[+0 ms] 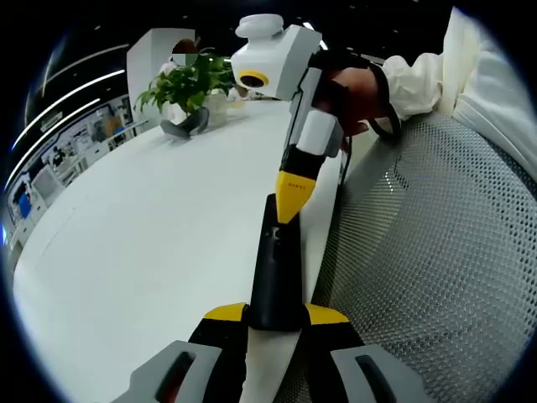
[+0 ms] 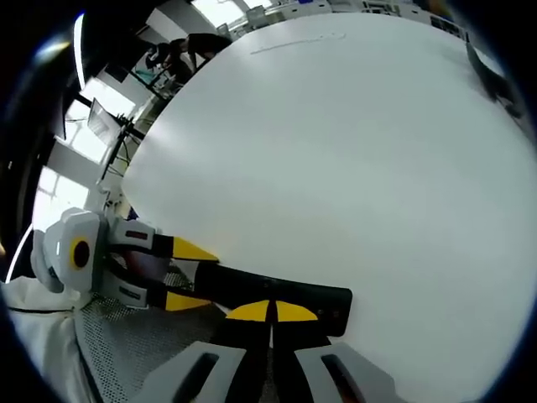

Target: Press the specified remote control buttons in sequence, fully releasing each button before pressing the next.

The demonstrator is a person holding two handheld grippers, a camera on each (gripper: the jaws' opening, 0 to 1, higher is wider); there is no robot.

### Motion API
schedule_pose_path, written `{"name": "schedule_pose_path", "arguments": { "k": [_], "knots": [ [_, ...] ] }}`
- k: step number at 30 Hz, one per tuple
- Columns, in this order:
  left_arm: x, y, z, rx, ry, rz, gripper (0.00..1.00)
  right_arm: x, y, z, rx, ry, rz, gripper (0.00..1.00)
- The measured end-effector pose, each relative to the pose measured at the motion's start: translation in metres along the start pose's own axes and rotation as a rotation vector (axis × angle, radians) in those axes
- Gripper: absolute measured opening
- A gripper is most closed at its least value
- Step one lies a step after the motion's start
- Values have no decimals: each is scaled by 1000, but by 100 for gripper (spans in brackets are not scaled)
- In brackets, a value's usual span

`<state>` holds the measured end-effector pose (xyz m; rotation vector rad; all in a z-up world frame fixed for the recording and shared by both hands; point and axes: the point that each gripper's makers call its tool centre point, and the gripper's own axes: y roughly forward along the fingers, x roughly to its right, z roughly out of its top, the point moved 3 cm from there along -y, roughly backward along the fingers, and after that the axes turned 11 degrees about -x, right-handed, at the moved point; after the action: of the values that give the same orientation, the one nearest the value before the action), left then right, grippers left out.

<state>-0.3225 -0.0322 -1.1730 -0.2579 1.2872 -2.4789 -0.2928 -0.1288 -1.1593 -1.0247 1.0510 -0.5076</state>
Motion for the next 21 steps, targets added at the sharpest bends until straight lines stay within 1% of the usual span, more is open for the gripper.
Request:
{"name": "schedule_pose_path", "arguments": {
  "k": [3, 6, 16, 21],
  "knots": [
    [0, 0, 0, 0, 0, 0, 24, 0, 0, 1, -1, -6, -3, 0],
    [0, 0, 0, 0, 0, 0, 24, 0, 0, 3, 15, -22, -23, 0],
    [-1, 0, 0, 0, 0, -1, 24, 3, 1, 4, 26, -10, -16, 0],
    [-1, 0, 0, 0, 1, -1, 24, 1, 3, 4, 29, -48, -47, 0]
  ]
}}
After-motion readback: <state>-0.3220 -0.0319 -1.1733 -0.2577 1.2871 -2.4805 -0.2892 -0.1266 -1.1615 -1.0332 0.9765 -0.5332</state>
